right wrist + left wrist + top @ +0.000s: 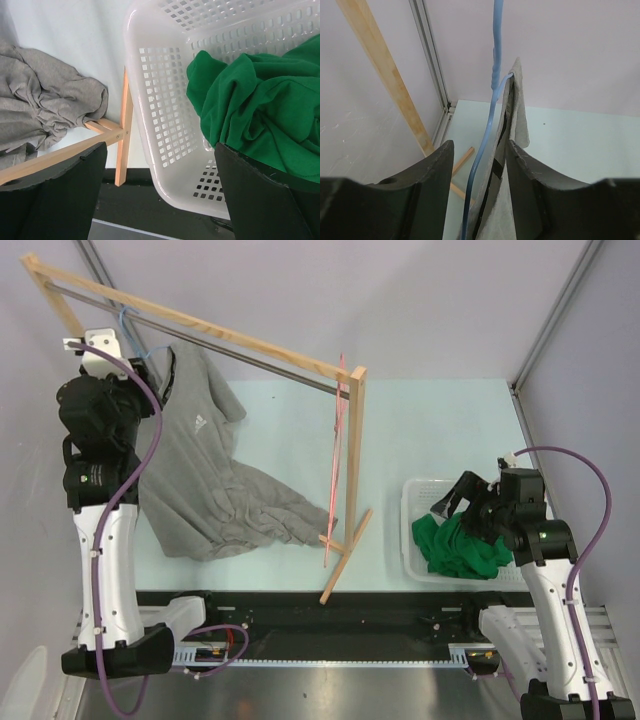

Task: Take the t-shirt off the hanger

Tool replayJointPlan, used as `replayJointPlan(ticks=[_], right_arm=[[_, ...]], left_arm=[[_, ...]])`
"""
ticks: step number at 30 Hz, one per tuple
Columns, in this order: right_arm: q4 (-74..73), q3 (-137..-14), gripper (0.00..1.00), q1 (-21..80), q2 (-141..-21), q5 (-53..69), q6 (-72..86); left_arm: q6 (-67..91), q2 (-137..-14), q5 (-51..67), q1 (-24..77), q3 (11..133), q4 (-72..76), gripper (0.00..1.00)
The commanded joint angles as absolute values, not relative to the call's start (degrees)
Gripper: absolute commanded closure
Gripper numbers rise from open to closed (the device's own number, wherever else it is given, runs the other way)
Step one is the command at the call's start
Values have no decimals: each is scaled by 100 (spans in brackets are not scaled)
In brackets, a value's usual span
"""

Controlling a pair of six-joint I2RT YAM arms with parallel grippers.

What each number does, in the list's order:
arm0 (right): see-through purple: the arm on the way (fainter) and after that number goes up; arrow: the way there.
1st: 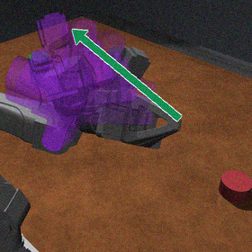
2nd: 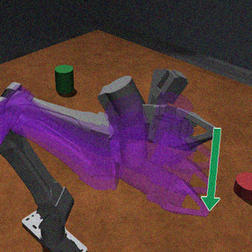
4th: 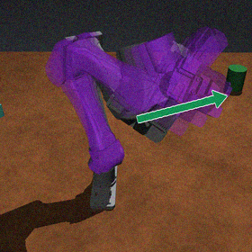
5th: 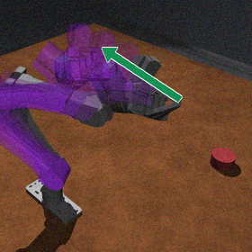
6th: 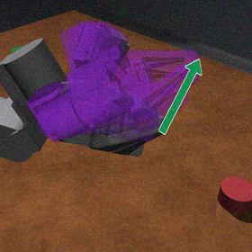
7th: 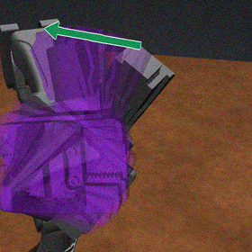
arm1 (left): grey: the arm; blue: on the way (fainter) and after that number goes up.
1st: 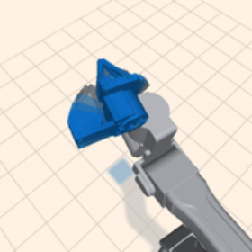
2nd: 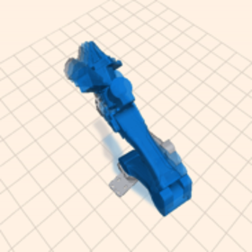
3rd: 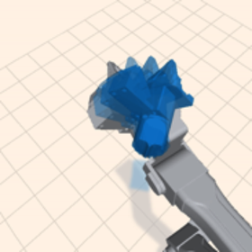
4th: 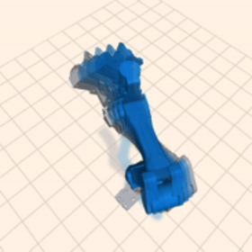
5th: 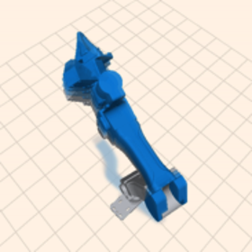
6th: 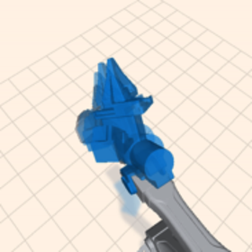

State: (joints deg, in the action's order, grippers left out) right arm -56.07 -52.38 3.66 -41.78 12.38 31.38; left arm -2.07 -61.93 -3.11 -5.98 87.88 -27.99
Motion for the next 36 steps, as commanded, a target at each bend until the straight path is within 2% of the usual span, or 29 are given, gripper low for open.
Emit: replayJointPlan(ticks=[1, 2, 4, 7, 9, 10, 12, 15, 22, 27, 33, 36], right_arm=[[-5546, -5484, 7, 387, -4140, 1388, 3129], [-5537, -5493, 7, 387, -4140, 1406, 3138], [-5546, -5511, 7, 387, -4140, 1398, 3129], [-5555, -5546, 7, 396, -4131, 1406, 3138], [-5563, -5537, 7, 396, -4122, 1415, 3146], [-5555, -5537, 7, 396, -4122, 1424, 3155], [-5555, -5528, 7, 378, -4113, 1459, 3164], [-5563, -5563, 7, 387, -4105, 1485, 3173], [-5581, -5599, 7, 396, -4096, 1477, 3164], [-5607, -5555, 7, 395, -4061, 1468, 3146], [-5643, -5572, 7, 396, -4008, 1468, 3112], [-5643, -5563, 7, 395, -4017, 1468, 3103]], left_arm=[[-255, -6240, -255, -668, 8780, -2487, 51], [-246, -6266, -229, -677, 8754, -2479, 56], [-220, -6319, -176, -685, 8754, -2505, 58], [-211, -6319, -45, -703, 8745, -2470, 74], [-150, -6293, 113, -712, 8754, -2461, 79], [-132, -6293, 158, -712, 8763, -2435, 88], [-70, -6232, 211, -721, 8754, -2391, 89], [-44, -6196, 290, -730, 8727, -2338, 100], [631, -6021, 1044, -878, 8657, -2233, 100], [1396, -5863, 2193, -1360, 8325, -1899, 100], [3118, -5731, 4047, -2309, 7648, -863, 100], [4111, -5652, 4542, -2566, 7244, 138, 100]])
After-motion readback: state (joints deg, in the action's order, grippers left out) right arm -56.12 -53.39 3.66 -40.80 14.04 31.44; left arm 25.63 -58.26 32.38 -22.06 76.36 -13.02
